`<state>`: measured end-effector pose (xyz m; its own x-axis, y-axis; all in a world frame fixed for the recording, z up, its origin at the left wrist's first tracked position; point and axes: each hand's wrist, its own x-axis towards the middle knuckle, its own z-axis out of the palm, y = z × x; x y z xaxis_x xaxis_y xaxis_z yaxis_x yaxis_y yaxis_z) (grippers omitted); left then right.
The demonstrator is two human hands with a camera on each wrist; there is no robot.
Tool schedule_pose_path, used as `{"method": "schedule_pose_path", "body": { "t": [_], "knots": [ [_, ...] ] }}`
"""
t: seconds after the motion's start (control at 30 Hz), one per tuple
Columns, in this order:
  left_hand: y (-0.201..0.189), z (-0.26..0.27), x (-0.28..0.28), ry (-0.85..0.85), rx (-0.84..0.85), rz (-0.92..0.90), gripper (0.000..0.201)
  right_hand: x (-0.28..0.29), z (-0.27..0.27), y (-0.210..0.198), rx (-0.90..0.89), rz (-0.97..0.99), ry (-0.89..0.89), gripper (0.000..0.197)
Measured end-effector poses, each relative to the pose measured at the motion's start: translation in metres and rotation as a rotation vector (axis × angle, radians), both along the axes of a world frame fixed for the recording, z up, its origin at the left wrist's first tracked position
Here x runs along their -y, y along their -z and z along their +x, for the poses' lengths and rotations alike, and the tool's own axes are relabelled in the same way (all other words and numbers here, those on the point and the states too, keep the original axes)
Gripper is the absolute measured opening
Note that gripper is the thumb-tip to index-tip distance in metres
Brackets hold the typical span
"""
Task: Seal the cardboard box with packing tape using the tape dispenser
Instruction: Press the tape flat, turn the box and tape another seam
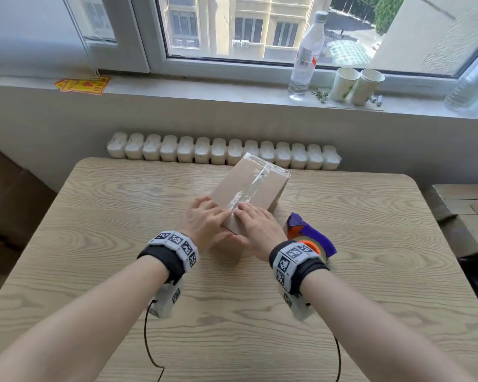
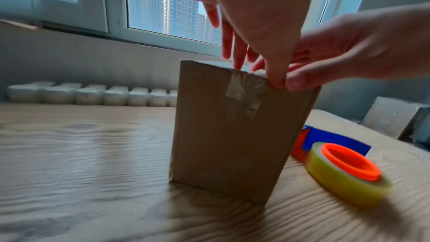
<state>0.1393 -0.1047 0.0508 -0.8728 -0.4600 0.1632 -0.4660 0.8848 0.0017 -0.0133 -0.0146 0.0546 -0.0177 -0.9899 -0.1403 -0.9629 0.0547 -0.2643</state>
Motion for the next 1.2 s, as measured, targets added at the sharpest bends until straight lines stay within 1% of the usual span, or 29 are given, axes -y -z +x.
{"method": "schedule_pose_path", "body": {
  "t": [0.07, 0.13, 0.2, 0.33, 0.37, 0.43, 0.47, 0.53, 0.57, 0.6, 0.7, 0.77, 0.83, 0.93, 1.0, 1.07, 1.13, 1.2],
  "knots": [
    [-0.003, -0.005, -0.003, -0.017, -0.038, 0.072, 0.037, -0.001, -0.009, -0.001, -0.024, 0.003, 0.004, 0.061],
    [-0.001, -0.007, -0.002, 0.0, -0.061, 0.101, 0.03, -0.003, -0.02, -0.002, -0.023, 0.023, 0.001, 0.058],
    [-0.001, -0.009, 0.0, 0.029, -0.007, 0.17, 0.037, -0.004, -0.034, -0.004, -0.004, 0.045, 0.014, 0.057],
    [0.008, -0.016, 0.005, 0.041, 0.104, 0.295, 0.061, -0.008, -0.055, -0.004, 0.09, 0.082, 0.095, 0.068],
    [0.009, -0.019, 0.004, 0.036, 0.105, 0.315, 0.065, -0.011, -0.06, -0.002, 0.088, 0.068, 0.128, 0.069],
    [0.014, -0.022, 0.003, 0.026, 0.017, 0.311, 0.067, -0.02, -0.068, 0.003, 0.084, 0.024, 0.26, 0.073],
    [0.016, -0.024, 0.002, 0.025, -0.04, 0.286, 0.064, -0.026, -0.072, 0.005, 0.086, -0.01, 0.356, 0.069],
    [0.022, -0.029, 0.001, 0.013, -0.148, 0.239, 0.057, -0.038, -0.077, 0.009, 0.064, -0.036, 0.514, 0.051],
    [0.024, -0.031, 0.0, 0.008, -0.189, 0.224, 0.055, -0.043, -0.078, 0.012, 0.046, 0.013, 0.56, 0.044],
    [0.026, -0.034, 0.0, 0.008, -0.219, 0.228, 0.053, -0.047, -0.077, 0.016, 0.033, 0.095, 0.588, 0.04],
    [0.029, -0.039, -0.003, -0.014, -0.264, 0.298, 0.049, -0.053, -0.072, 0.037, -0.026, 0.33, 0.598, 0.041],
    [0.03, -0.04, -0.004, -0.038, -0.258, 0.313, 0.048, -0.053, -0.068, 0.055, -0.024, 0.387, 0.618, 0.04],
    [0.028, -0.04, -0.005, -0.048, -0.251, 0.327, 0.047, -0.054, -0.067, 0.067, 0.018, 0.433, 0.653, 0.037],
    [0.021, -0.041, -0.005, -0.047, -0.245, 0.346, 0.043, -0.054, -0.069, 0.074, 0.065, 0.488, 0.686, 0.033],
    [0.012, -0.042, -0.003, -0.046, -0.217, 0.371, 0.035, -0.055, -0.073, 0.073, 0.103, 0.472, 0.721, 0.034],
    [0.004, -0.046, 0.0, -0.044, -0.176, 0.4, 0.026, -0.058, -0.081, 0.065, 0.172, 0.418, 0.796, 0.04],
    [-0.006, -0.05, 0.003, -0.038, -0.136, 0.427, 0.023, -0.06, -0.094, 0.05, 0.284, 0.307, 0.869, 0.046],
    [-0.016, -0.055, 0.008, -0.046, -0.098, 0.467, 0.027, -0.064, -0.11, 0.03, 0.41, 0.161, 0.908, 0.045]
  ]
}}
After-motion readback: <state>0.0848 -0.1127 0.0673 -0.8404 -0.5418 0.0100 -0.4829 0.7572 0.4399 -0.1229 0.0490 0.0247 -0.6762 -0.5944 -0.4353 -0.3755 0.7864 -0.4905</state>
